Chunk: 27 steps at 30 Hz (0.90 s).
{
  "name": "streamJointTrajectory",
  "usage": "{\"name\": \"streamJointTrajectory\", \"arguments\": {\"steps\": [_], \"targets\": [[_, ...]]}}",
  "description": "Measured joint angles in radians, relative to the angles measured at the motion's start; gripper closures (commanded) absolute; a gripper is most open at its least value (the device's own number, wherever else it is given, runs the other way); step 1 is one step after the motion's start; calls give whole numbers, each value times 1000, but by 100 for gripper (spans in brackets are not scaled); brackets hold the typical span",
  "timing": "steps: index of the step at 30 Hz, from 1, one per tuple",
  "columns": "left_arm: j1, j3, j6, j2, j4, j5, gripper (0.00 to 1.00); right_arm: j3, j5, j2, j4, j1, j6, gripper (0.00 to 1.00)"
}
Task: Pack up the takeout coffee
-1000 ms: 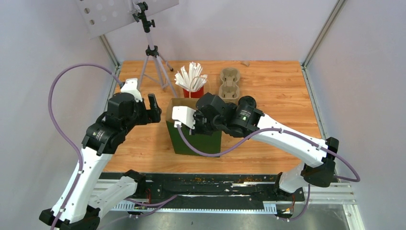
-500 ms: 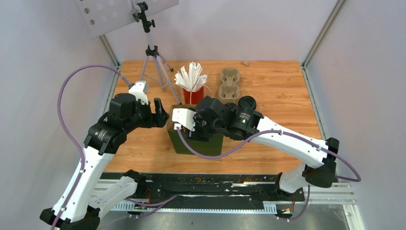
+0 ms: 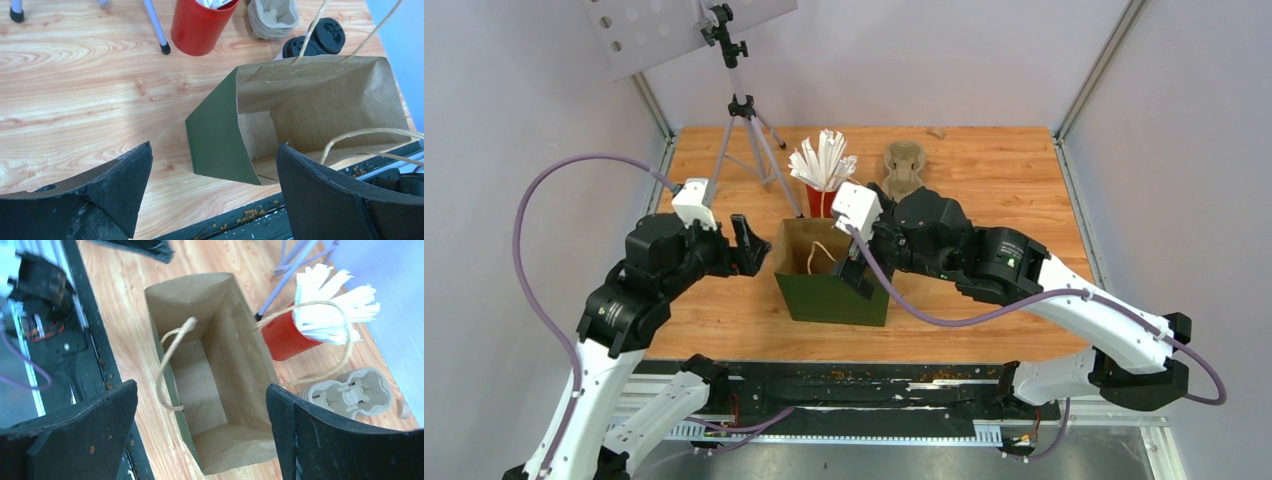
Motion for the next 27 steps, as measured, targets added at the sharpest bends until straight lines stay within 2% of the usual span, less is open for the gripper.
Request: {"name": "streamJointTrajectory", "arguments": {"steps": [6, 8, 13, 16, 23, 27], "targets": [[0, -5, 15, -84, -18, -13, 0, 45, 140, -21, 16, -52, 135, 0], [0, -5, 22, -99, -36, -15, 0, 82, 157, -13, 9, -147, 180, 2], [0, -12, 33, -119, -63, -13, 0, 119, 150, 25, 19, -483, 264, 5], [0, -66, 28, -140, -34, 3, 2, 107, 137, 69, 35, -607, 275, 7], [0, -212, 19, -140, 47, 19, 2, 145, 87, 312, 82, -759, 286, 16], [0, -189, 18, -114, 26, 2, 2, 309, 70, 552, 45, -808, 287, 28]]}}
